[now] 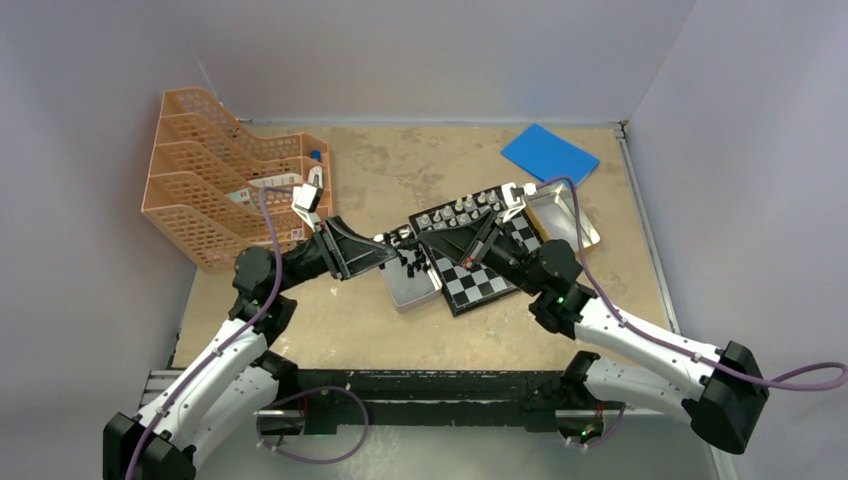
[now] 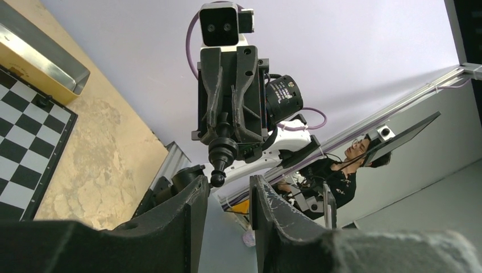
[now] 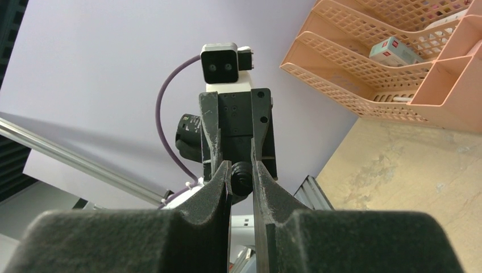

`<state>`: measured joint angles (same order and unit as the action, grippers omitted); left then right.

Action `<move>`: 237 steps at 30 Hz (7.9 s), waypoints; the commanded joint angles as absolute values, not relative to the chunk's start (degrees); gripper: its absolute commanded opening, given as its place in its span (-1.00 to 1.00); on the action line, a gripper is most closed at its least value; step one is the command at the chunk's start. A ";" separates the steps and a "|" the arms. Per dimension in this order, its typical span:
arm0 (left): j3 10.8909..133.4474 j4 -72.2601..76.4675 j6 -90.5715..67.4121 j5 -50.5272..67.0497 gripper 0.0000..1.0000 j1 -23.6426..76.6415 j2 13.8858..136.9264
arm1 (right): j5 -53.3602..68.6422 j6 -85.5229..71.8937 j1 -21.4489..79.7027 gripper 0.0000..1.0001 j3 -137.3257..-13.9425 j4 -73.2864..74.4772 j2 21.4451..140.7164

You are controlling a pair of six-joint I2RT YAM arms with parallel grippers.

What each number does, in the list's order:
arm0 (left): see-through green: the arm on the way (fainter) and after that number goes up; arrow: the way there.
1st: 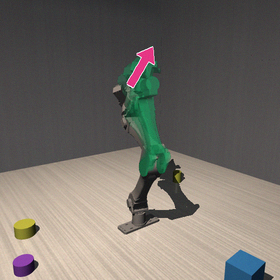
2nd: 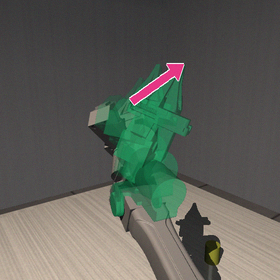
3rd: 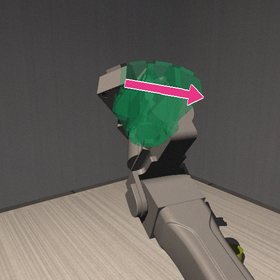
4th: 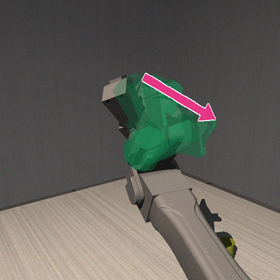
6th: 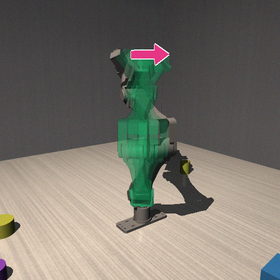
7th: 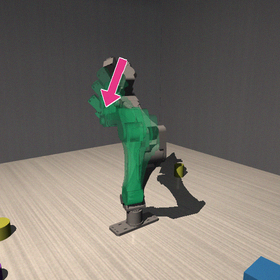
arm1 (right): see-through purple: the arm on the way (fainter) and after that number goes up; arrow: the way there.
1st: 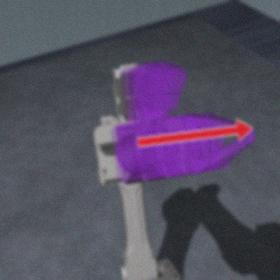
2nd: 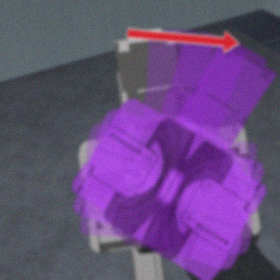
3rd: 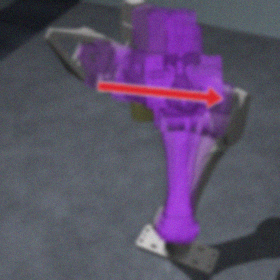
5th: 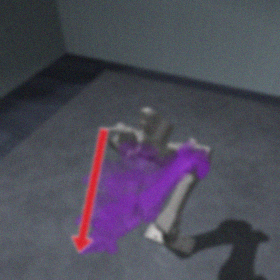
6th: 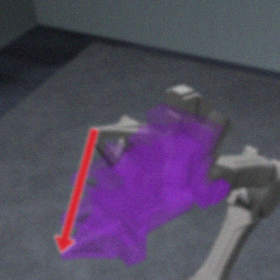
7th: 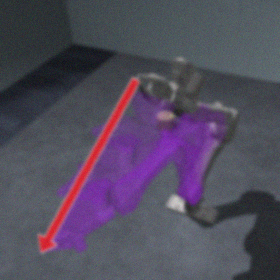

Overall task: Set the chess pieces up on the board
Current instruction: Place the chess piece on the chessboard.

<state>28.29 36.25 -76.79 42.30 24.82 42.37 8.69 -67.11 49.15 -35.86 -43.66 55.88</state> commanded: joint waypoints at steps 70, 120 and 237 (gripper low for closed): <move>44.60 -23.78 -14.21 37.88 -1.00 24.70 43.84 | -31.32 -49.98 34.68 -0.84 -38.26 8.49 72.30; 44.12 -23.29 -14.41 39.09 -1.00 24.70 42.79 | -40.72 -67.52 46.49 -0.77 -40.99 25.29 77.68; 52.48 -29.33 -17.12 33.74 -1.00 24.65 56.59 | -37.52 -63.26 49.15 0.03 -49.01 31.88 68.72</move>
<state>46.78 -27.83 -15.90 35.66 24.82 50.94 -38.79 -66.52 48.86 -45.30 29.93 76.01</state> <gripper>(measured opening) 0.082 0.482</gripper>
